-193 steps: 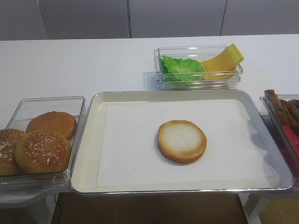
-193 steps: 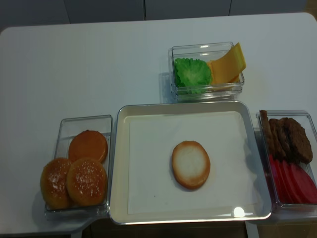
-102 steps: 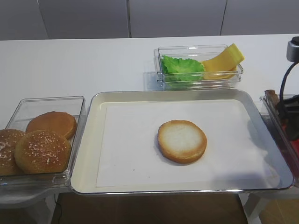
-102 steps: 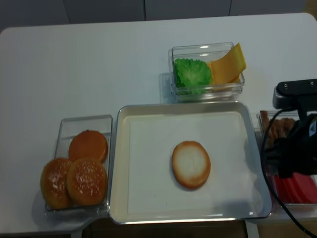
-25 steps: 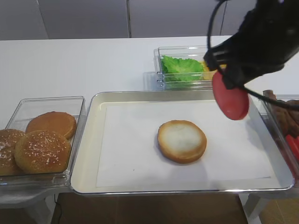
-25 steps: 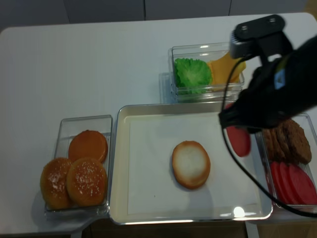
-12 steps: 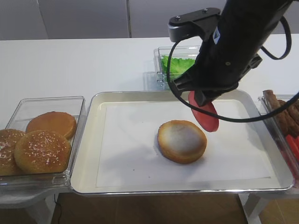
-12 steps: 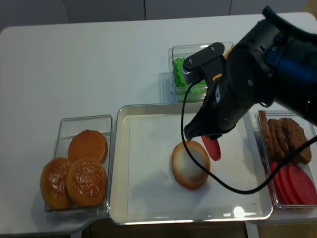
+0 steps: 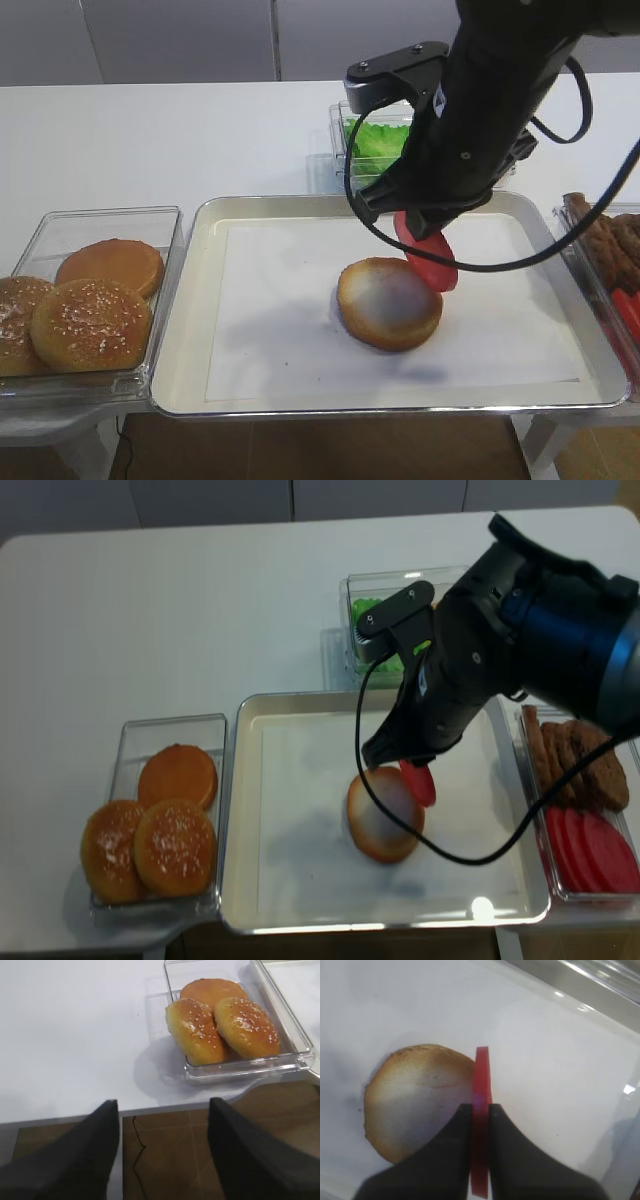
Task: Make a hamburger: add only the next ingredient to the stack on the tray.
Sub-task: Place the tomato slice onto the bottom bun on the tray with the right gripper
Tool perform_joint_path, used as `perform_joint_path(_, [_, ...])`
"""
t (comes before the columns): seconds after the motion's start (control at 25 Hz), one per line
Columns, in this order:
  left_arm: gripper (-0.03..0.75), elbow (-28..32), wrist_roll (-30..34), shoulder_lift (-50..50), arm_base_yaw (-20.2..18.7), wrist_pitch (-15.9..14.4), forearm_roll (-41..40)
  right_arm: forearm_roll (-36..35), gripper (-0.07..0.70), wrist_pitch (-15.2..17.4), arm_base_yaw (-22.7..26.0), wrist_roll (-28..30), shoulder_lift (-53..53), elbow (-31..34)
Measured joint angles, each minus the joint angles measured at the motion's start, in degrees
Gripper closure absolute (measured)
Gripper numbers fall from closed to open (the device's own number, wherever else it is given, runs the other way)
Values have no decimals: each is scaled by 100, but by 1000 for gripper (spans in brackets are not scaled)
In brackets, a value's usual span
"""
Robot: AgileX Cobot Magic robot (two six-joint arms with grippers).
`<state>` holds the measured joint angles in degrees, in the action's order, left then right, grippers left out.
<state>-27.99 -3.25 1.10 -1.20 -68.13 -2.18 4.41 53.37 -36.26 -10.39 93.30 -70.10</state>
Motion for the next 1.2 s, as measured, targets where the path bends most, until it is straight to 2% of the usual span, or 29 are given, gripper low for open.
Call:
perform_joint_path(0.64, [293,0,0,0,0,0,13,-83,560,-2,0,0,86,-12])
perform_joint_path(0.76, [293,0,0,0,0,0,25,-121,513,68,0,0,86,-22])
perform_joint_path(1.0, [293,0,0,0,0,0,25,-251,338,156,0,0,106,-22])
perform_joint_path(1.2, [293,0,0,0,0,0,25,-363,252,193,0,0,106,-22])
